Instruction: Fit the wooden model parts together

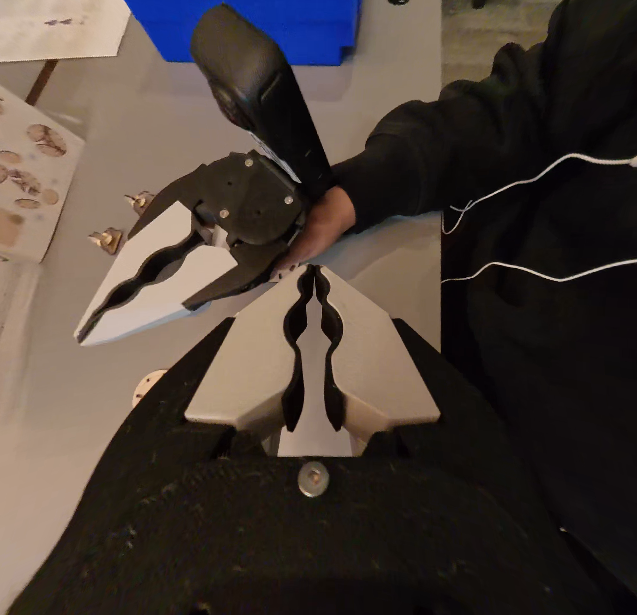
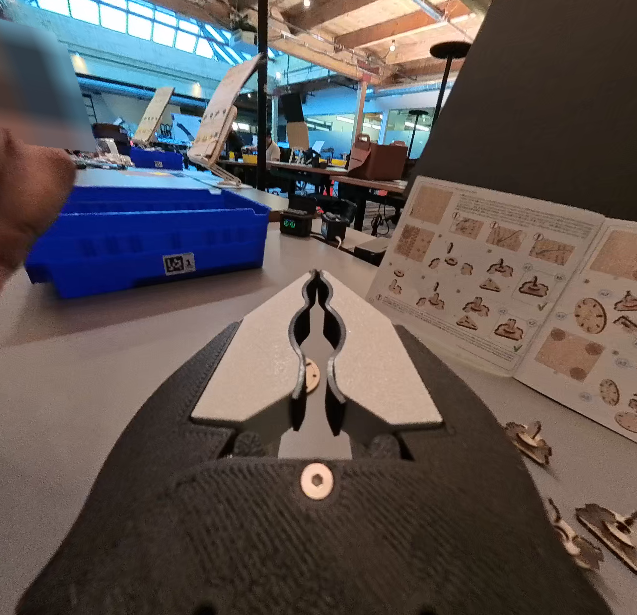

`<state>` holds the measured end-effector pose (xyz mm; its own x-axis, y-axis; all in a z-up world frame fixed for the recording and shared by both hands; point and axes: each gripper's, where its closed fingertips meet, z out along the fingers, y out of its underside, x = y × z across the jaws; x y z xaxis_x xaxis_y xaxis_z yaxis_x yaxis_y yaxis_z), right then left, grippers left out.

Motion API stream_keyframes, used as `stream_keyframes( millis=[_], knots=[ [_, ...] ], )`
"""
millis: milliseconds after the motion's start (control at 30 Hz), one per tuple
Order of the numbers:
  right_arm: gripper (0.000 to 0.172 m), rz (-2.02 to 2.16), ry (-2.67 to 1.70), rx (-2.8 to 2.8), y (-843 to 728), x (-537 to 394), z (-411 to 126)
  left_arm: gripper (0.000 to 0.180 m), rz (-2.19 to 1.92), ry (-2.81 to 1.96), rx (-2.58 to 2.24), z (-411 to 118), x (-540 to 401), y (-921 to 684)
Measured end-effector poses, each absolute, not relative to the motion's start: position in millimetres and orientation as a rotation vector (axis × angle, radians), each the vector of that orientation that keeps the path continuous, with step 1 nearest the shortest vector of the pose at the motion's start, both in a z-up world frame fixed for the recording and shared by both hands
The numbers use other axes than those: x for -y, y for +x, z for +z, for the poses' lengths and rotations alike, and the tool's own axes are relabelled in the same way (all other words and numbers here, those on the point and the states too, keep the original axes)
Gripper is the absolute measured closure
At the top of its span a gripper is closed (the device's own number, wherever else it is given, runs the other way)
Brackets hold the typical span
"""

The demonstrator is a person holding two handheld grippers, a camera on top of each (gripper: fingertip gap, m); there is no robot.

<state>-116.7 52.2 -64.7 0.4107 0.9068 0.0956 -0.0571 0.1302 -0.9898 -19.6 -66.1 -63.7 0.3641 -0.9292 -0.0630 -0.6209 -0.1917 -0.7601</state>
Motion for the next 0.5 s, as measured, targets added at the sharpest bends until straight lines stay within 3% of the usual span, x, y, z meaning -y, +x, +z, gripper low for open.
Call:
stream_keyframes(
  millis=[500],
  knots=[
    [0.172, 0.843, -1.236, 0.882, -114, -57, -65, 0.18, -0.627, -1.966, -1.37, -88, 59, -17]
  ],
)
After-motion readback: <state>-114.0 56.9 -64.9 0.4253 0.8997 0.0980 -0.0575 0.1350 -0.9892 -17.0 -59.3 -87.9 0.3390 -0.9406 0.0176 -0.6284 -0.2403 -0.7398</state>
